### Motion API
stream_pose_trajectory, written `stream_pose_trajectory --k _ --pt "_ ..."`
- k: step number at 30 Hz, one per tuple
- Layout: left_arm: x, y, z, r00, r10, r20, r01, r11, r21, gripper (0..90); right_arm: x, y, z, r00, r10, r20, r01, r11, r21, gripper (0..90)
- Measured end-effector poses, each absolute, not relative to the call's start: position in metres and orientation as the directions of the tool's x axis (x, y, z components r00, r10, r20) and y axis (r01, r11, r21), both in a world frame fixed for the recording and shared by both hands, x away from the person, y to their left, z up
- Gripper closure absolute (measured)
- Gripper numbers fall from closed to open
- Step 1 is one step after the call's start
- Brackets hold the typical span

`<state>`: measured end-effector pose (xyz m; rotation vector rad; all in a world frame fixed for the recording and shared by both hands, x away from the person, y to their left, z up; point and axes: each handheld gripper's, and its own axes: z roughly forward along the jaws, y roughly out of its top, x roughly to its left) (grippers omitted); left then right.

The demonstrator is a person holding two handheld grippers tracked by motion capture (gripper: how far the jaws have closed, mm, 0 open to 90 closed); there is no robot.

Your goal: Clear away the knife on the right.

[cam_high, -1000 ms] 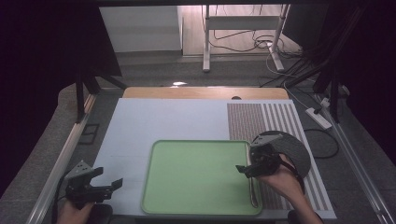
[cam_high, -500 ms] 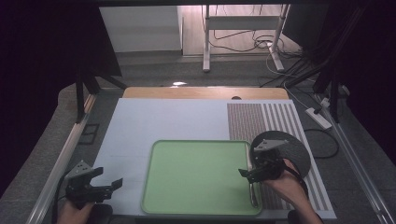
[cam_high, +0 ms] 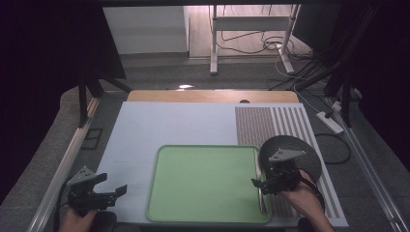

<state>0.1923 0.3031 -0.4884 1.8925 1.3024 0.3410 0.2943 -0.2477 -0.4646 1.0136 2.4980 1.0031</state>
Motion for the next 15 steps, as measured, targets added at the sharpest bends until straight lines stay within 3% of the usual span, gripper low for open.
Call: stream_pose_trajectory --k 15 --pt "0.192 0.301 -0.488 0.447 0.873 -0.194 0.656 -0.172 0.735 5.1 0.276 -0.269 -0.462 -0.676 0.737 0.023 0.521 0.456 0.722 0.0"
